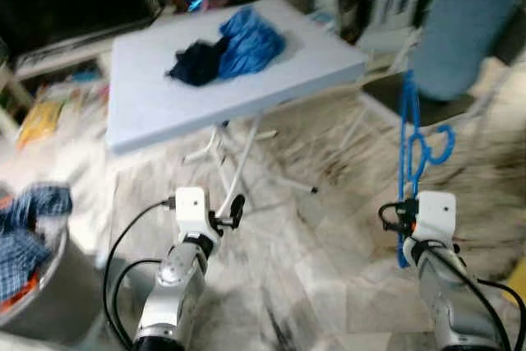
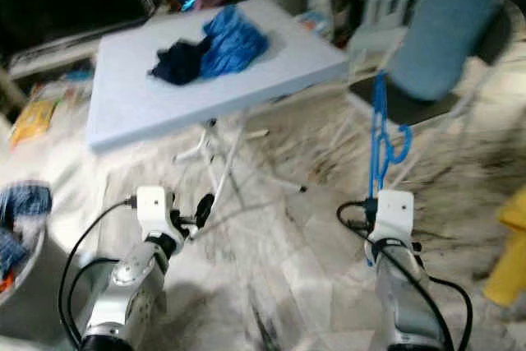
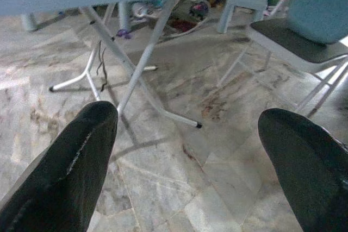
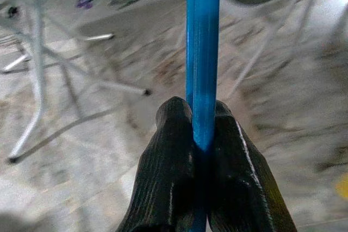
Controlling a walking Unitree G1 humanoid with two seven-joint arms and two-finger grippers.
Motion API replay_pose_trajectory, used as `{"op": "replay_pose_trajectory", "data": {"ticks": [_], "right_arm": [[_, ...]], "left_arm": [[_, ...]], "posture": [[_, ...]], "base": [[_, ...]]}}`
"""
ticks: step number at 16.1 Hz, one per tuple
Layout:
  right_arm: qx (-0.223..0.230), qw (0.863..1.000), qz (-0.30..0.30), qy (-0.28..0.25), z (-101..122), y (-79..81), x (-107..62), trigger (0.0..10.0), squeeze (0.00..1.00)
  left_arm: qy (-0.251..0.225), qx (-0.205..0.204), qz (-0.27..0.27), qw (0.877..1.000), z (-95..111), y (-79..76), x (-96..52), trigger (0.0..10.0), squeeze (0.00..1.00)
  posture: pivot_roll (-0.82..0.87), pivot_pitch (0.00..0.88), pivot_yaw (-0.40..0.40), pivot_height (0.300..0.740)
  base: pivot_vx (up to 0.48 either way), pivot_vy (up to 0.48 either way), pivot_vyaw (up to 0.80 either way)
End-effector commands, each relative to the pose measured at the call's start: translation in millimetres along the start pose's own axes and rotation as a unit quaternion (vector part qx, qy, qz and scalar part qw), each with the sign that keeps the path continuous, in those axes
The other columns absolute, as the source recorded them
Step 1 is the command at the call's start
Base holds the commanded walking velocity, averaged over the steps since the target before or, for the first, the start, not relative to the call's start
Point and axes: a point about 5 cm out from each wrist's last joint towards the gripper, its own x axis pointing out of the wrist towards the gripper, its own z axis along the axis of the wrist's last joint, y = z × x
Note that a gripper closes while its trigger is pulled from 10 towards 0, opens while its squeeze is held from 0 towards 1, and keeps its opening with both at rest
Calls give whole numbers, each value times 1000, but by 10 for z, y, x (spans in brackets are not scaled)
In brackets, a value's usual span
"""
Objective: Hang hanger
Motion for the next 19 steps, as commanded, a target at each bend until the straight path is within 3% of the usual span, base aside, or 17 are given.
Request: {"op": "replay_pose_trajectory", "data": {"ticks": [1, 8, 14, 19], "right_arm": [[0, 1000, 17, -15, 43, 111, 14, 10000, 0], [9, 1000, 19, -9, 52, 103, 13, 10000, 0], [15, 1000, 17, -4, 58, 86, 29, 10000, 0], [11, 1000, 18, 0, 51, 88, 41, 10000, 0]], "left_arm": [[-2, -1, 11, 1000, 11, 64, -18, 10000, 0], [-1, -3, 9, 1000, 15, 63, -10, 10000, 0], [-28, -18, -14, 999, 63, 40, -29, 10000, 0], [-35, -29, -20, 999, 71, 43, -29, 10000, 0]], "posture": [[-260, 0, 125, 740], [-263, 0, 123, 740], [-262, 0, 118, 740], [-264, 0, 118, 740]], "base": [[0, 480, 0], [0, 470, 0], [0, 0, 0], [248, 0, -744]]}}
